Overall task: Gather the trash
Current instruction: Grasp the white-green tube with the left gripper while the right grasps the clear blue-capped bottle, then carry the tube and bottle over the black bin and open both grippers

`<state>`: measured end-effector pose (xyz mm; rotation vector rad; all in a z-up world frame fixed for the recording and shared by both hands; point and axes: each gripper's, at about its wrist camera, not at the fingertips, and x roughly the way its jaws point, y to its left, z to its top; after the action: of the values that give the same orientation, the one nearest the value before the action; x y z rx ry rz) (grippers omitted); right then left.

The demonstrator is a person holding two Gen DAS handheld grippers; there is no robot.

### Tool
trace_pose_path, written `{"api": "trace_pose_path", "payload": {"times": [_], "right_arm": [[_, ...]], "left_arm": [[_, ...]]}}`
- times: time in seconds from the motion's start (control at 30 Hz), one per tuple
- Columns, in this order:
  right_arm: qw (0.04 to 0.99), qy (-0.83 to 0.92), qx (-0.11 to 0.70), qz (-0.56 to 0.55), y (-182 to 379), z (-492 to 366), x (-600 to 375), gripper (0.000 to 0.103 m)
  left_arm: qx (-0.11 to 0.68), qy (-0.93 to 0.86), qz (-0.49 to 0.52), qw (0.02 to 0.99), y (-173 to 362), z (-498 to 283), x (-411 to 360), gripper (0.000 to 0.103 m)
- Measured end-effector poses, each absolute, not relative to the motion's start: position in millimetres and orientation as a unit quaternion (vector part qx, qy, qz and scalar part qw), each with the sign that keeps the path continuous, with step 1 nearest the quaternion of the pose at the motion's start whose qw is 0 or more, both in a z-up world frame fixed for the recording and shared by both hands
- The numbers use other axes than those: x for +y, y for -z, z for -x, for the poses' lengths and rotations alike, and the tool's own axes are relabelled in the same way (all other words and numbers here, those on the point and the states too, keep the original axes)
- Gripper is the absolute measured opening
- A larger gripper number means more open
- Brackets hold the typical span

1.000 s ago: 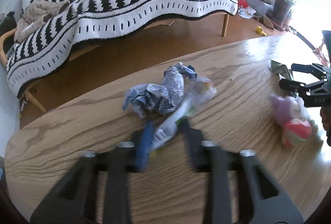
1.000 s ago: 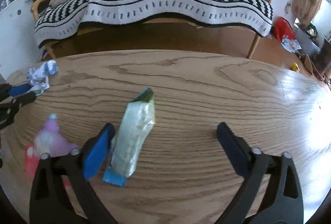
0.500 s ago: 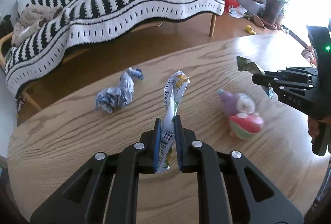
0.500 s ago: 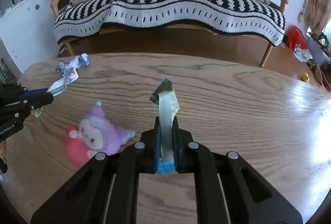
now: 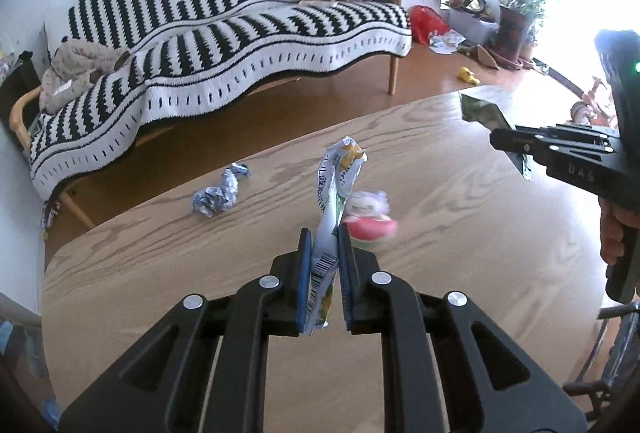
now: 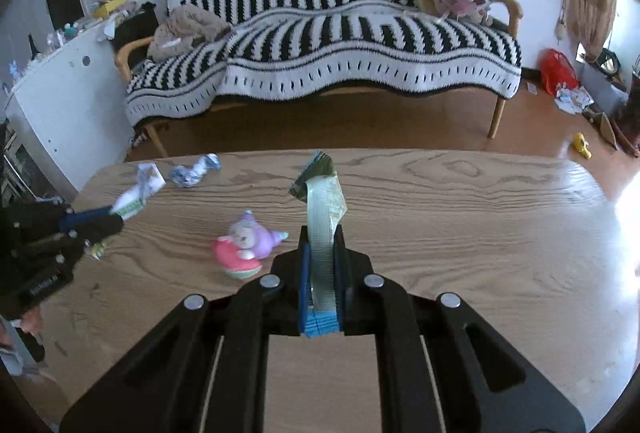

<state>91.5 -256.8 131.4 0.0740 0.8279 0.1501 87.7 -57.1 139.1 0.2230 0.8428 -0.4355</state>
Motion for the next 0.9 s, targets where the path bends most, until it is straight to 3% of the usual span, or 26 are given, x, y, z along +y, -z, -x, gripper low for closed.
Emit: {"api": "trace_pose_path", "payload": {"times": [0.27, 0.5, 0.73, 0.9], "right_arm": [[0.922, -0.061, 0.38, -0.04, -180.1, 1.0, -274.0, 0.01], [0.923, 0.007, 0.382, -0.049, -186.5, 112.9, -343.0, 0.01], [0.913, 0.078, 0.389, -0.092, -158.3, 232.5, -417.9, 0.01], [0.898, 0.1, 0.411, -0.119, -108.0, 306.1, -441.4, 0.011]], "left_arm": [[0.384, 0.241, -0.105, 0.885, -173.3, -5.1, -94.6, 0.012], [0.369, 0.301, -0.12, 0.871, -181.9, 76.6, -163.6, 0.012], [0.388, 0.339, -0.1, 0.851, -160.5, 153.6, -231.8, 0.012], [0.421, 0.338, -0.107, 0.835, -102.1, 205.6, -283.9, 0.012]]}}
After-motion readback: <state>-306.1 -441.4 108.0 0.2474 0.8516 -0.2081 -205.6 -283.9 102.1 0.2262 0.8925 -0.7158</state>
